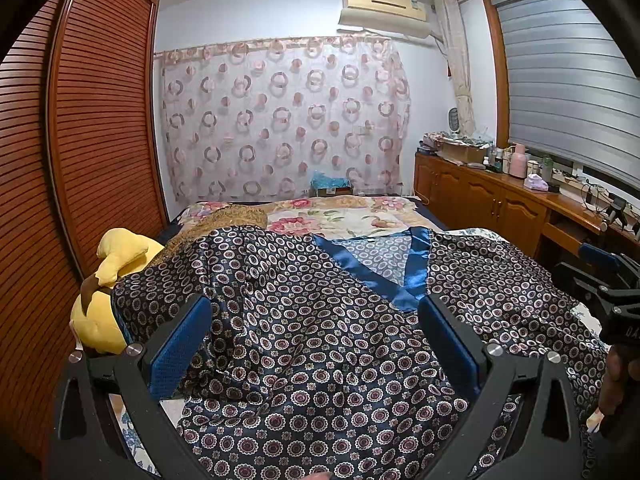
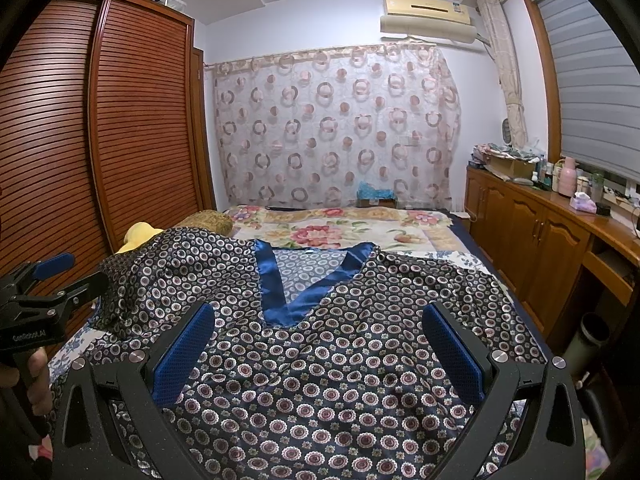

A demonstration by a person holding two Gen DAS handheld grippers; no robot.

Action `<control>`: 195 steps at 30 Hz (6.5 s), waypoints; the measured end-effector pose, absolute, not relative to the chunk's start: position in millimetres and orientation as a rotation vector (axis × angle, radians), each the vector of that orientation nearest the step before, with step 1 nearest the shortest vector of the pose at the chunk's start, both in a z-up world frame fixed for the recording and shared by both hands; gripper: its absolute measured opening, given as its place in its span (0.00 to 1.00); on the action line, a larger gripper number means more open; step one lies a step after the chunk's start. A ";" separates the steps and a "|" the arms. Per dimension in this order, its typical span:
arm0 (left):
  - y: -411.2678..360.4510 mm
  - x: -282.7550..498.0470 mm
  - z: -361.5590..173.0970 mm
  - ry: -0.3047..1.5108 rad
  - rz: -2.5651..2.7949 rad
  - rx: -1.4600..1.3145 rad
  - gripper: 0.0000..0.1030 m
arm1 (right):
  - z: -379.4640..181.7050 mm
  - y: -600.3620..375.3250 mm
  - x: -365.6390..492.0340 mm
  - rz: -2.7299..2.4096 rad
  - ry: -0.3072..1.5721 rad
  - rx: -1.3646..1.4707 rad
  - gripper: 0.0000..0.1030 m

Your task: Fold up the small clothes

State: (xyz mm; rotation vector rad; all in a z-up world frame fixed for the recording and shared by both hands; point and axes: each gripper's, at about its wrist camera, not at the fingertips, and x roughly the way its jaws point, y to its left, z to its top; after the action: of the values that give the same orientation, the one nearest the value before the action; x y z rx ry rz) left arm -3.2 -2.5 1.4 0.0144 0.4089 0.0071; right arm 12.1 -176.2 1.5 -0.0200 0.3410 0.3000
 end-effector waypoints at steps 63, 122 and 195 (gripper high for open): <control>203.1 76.1 -108.1 0.884 0.021 -0.164 0.56 | -24.4 -71.2 92.5 0.676 0.545 -0.209 1.00; 120.8 32.8 6.9 0.505 -0.113 -0.033 0.76 | -6.4 -88.2 103.9 0.672 0.555 -0.207 0.99; 85.1 47.9 -53.5 0.673 -0.169 -0.016 0.76 | -26.2 -147.7 186.6 0.492 0.761 -0.303 0.60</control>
State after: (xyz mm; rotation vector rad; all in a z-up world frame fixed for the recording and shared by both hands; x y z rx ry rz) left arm 47.9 85.1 -53.5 -0.0157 0.6734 -0.1686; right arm 186.6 -147.7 -26.2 -0.3025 0.7612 0.4921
